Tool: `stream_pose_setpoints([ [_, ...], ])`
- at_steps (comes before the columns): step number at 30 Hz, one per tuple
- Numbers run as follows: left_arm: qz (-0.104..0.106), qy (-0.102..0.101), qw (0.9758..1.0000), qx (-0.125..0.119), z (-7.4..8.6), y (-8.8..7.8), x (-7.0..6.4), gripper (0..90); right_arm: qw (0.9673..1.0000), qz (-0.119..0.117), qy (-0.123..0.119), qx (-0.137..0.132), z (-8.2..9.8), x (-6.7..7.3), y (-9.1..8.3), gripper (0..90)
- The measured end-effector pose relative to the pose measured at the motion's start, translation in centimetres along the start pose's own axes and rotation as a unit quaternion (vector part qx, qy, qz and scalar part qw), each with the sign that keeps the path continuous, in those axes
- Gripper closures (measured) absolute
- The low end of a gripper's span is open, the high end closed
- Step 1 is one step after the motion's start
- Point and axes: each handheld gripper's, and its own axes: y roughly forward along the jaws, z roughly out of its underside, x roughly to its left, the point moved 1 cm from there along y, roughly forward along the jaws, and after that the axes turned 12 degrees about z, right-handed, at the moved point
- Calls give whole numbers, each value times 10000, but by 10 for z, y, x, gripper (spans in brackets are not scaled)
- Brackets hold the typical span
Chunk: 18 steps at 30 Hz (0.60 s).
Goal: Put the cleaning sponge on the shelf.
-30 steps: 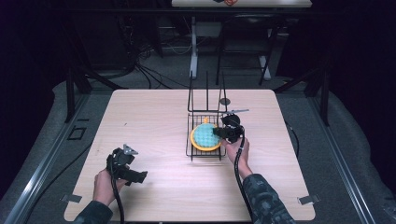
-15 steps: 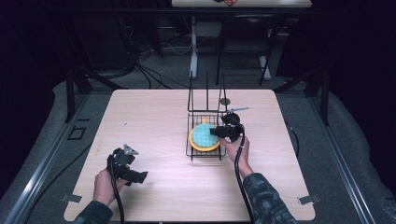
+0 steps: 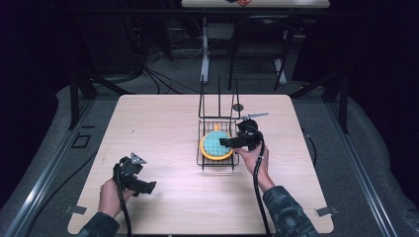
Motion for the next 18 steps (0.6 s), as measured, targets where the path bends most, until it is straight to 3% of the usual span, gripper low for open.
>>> stream_pose_setpoints([
  [5,-13,11,10000,9,0,0,0,20,9996,-89,-275,-49,2,4,-18,19],
  [18,-19,13,10000,7,0,0,-2,21,9974,35,-678,-222,15,2,-72,13],
])
